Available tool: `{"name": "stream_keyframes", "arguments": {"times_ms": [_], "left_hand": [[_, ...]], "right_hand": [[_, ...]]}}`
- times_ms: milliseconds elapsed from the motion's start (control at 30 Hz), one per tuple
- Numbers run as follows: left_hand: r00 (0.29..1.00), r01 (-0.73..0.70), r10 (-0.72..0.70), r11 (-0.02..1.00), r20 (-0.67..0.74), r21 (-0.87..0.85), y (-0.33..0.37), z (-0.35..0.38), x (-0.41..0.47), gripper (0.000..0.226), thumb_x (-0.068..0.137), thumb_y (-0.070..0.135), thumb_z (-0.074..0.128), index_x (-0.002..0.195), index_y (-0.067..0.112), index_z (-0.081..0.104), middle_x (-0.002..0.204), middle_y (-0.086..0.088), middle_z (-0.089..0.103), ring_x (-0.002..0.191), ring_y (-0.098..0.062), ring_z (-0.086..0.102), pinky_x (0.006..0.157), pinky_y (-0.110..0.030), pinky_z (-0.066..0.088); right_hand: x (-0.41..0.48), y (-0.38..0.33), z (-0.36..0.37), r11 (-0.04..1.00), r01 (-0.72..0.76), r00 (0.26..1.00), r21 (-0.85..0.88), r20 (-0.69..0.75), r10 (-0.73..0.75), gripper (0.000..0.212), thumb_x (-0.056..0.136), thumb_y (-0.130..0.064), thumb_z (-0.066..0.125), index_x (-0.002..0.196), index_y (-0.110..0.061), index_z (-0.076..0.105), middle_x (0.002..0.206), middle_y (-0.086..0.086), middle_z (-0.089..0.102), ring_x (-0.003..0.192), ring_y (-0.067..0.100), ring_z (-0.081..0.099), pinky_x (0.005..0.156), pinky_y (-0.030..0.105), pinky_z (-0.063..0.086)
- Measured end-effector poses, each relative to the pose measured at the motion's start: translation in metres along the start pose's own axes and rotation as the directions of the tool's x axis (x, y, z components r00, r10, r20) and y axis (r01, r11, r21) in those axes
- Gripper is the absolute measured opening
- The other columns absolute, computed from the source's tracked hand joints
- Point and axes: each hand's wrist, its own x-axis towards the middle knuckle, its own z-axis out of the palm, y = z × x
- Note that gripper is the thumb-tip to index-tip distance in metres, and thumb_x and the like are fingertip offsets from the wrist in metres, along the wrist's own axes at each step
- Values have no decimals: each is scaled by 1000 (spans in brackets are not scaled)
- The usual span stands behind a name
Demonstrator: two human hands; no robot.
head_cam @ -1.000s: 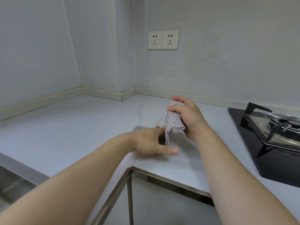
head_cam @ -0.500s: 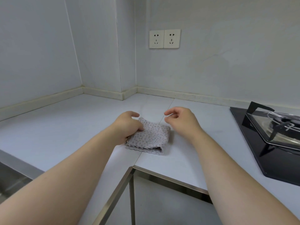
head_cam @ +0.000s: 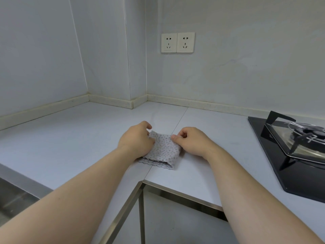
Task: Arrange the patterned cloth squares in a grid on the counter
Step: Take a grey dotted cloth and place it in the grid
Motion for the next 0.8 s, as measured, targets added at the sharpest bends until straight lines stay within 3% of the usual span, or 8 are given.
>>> {"name": "stream_keyframes", "arguments": {"times_ms": [133, 200, 300, 467, 533, 600, 700, 800], "left_hand": [[993, -49, 29, 984, 117, 172, 0, 4, 1, 55, 100, 26, 48, 153, 32, 35, 144, 2, 56, 137, -28, 38, 109, -42, 38], [973, -142, 97, 966, 208, 215, 4, 5, -1, 58, 102, 17, 36, 156, 38, 29, 153, 7, 47, 143, -26, 27, 113, -43, 26], [949, -225, 166, 952, 268, 208, 8, 5, -3, 59, 101, 11, 28, 150, 41, 40, 156, 15, 41, 142, -23, 27, 114, -45, 20], [966, -166, 134, 977, 220, 135, 7, 5, 0, 46, 99, 17, 35, 130, 33, 64, 139, 8, 59, 132, -23, 43, 115, -47, 31], [978, -149, 130, 983, 165, 111, 4, 7, 2, 33, 102, 25, 39, 108, 28, 71, 122, 4, 65, 121, -25, 53, 108, -48, 39], [981, -158, 142, 979, 129, 126, 1, 8, 3, 33, 105, 37, 40, 86, 25, 64, 101, 3, 64, 104, -26, 57, 99, -48, 44], [979, -165, 150, 981, 136, 105, -1, 6, 4, 16, 101, 38, 50, 89, 31, 59, 99, 8, 64, 99, -20, 58, 96, -45, 47], [979, -137, 129, 990, 159, 43, -1, -1, 5, 7, 95, 40, 59, 93, 33, 60, 99, 10, 64, 101, -18, 58, 91, -39, 49]], "right_hand": [[-1, -1, 0, 1000, -20, 1000, -21, -7, 20, 37, 95, -52, 61, 83, -17, 61, 82, -4, 65, 78, 15, 58, 66, 30, 43], [-2, -2, -1, 996, -39, 999, -80, -4, 39, 40, 96, -55, 57, 80, -19, 58, 81, -3, 63, 79, 17, 57, 65, 30, 41], [-4, -4, -2, 990, -29, 999, -140, 29, 34, 43, 98, -57, 51, 78, -20, 56, 81, -4, 62, 80, 18, 57, 65, 31, 39], [-5, -5, -2, 998, 21, 1000, -63, 5, -20, 41, 96, -57, 55, 76, -21, 54, 81, -5, 62, 77, 14, 57, 65, 30, 41], [-5, -7, -2, 998, 58, 998, 16, -23, -57, 38, 94, -53, 62, 74, -22, 54, 76, -7, 60, 70, 10, 53, 62, 29, 40], [-5, -8, -1, 989, 88, 996, 115, -41, -84, 36, 90, -50, 70, 72, -21, 57, 72, -8, 60, 67, 10, 54, 63, 28, 43], [-4, -9, -1, 967, 124, 991, 225, -72, -111, 32, 85, -45, 77, 73, -19, 63, 71, -8, 65, 69, 11, 60, 71, 32, 52], [-6, -10, -2, 962, 159, 985, 220, -98, -140, 29, 85, -42, 79, 75, -17, 65, 67, -10, 61, 64, 7, 55, 65, 24, 47]]}}
